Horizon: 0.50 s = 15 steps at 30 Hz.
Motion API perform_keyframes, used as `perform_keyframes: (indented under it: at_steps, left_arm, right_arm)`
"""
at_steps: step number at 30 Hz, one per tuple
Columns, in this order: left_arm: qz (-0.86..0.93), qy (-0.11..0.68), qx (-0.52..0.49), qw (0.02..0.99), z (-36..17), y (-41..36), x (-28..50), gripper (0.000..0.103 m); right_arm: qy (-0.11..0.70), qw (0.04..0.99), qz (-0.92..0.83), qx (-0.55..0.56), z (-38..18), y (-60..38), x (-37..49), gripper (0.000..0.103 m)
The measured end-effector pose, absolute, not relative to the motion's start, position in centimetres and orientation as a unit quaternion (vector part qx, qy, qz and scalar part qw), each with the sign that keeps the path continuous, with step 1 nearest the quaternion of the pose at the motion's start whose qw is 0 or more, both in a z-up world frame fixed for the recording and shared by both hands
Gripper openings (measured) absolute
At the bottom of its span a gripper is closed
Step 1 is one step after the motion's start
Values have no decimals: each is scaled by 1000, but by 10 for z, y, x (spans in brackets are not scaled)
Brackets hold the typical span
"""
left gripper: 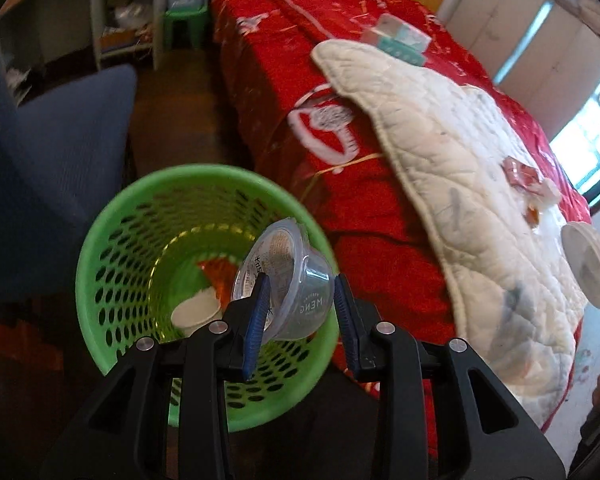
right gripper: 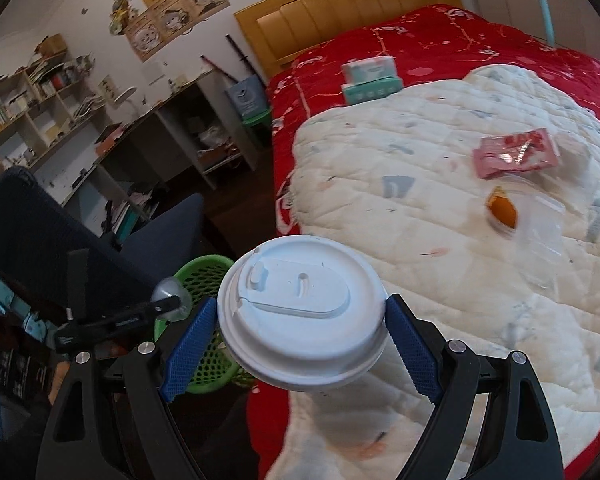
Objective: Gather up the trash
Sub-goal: 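Carry the clear cup to the wastebasket and drop it while the right tool holds the lid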
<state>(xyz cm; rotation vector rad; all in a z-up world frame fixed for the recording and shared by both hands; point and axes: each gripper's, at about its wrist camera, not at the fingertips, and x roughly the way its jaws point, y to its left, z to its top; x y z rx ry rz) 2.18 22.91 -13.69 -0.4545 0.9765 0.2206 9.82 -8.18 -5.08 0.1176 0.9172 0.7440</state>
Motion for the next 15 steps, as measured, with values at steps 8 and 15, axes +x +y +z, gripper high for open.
perform_keyframes:
  at_steps: [8,15]
  left_arm:
    - [108,461,-247,845,-148,242,13,56]
    - [127,447,-244,851,-135,249,-7,56]
  right_arm:
    - [439,821,364,43,-54,-63,92,82]
    - [439,812,383,29,-54,-43,88,82]
